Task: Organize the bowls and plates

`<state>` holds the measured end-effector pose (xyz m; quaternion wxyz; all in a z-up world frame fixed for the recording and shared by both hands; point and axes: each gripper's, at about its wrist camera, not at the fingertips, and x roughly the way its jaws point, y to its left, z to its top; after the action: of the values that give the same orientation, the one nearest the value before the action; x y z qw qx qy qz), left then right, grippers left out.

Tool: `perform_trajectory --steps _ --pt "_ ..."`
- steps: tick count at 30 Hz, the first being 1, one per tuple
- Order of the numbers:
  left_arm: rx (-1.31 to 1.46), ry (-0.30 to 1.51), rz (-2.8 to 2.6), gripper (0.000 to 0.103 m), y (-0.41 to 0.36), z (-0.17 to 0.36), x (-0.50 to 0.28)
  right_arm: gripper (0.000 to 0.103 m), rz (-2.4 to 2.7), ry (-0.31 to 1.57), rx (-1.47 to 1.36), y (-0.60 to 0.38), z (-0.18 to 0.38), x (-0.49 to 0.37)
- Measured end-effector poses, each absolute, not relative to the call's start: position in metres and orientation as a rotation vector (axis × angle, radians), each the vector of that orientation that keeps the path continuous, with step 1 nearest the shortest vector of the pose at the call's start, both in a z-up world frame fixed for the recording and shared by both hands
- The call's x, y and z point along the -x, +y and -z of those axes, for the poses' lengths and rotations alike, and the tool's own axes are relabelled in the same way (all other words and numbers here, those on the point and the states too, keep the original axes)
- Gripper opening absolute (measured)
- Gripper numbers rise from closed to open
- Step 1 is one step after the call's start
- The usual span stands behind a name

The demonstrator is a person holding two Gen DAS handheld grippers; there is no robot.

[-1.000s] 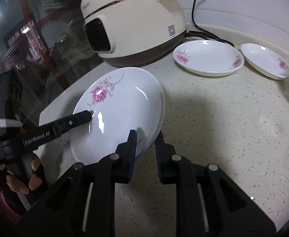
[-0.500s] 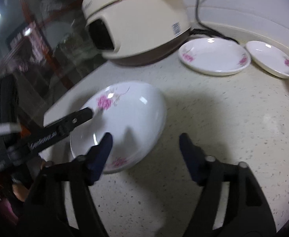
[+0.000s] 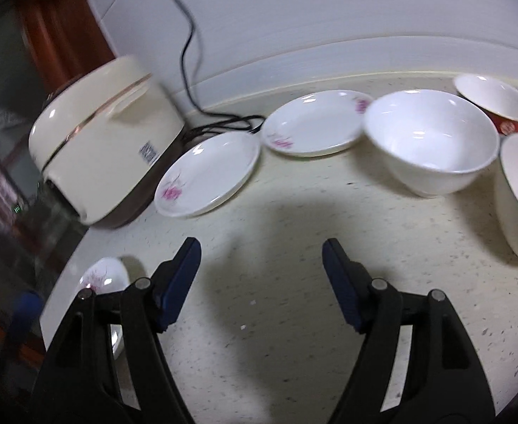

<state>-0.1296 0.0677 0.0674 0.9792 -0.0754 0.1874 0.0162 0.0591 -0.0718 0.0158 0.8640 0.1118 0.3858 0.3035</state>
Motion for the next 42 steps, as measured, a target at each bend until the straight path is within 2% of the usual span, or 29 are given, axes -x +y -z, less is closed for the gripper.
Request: perform_trajectory --steps 11,17,24,29,31,36,42 --pt "0.255 0.461 0.014 0.093 0.088 -0.052 0.1 0.074 -0.656 0.783 -0.2 -0.066 -0.017 -0.064" --pt "0.26 0.288 -0.029 0.093 0.091 -0.068 0.128 0.074 -0.627 0.872 -0.169 -0.037 -0.011 -0.111" --pt "0.409 0.225 -0.157 0.093 0.122 -0.069 0.138 0.077 -0.523 0.894 -0.014 0.023 -0.011 -0.132" --pt "0.462 0.176 -0.211 0.101 0.133 -0.068 0.146 0.078 -0.461 0.936 0.122 0.049 -0.002 -0.133" --pt "0.469 0.188 -0.214 0.102 0.133 -0.067 0.145 0.082 -0.463 0.945 0.123 0.043 0.0 -0.128" --pt "0.455 0.206 -0.197 0.102 0.131 -0.065 0.139 0.084 -0.444 0.959 0.167 0.003 0.0 -0.107" --pt "0.403 0.275 -0.096 0.102 0.116 -0.062 0.129 0.084 -0.418 0.967 0.109 -0.1 0.005 -0.06"
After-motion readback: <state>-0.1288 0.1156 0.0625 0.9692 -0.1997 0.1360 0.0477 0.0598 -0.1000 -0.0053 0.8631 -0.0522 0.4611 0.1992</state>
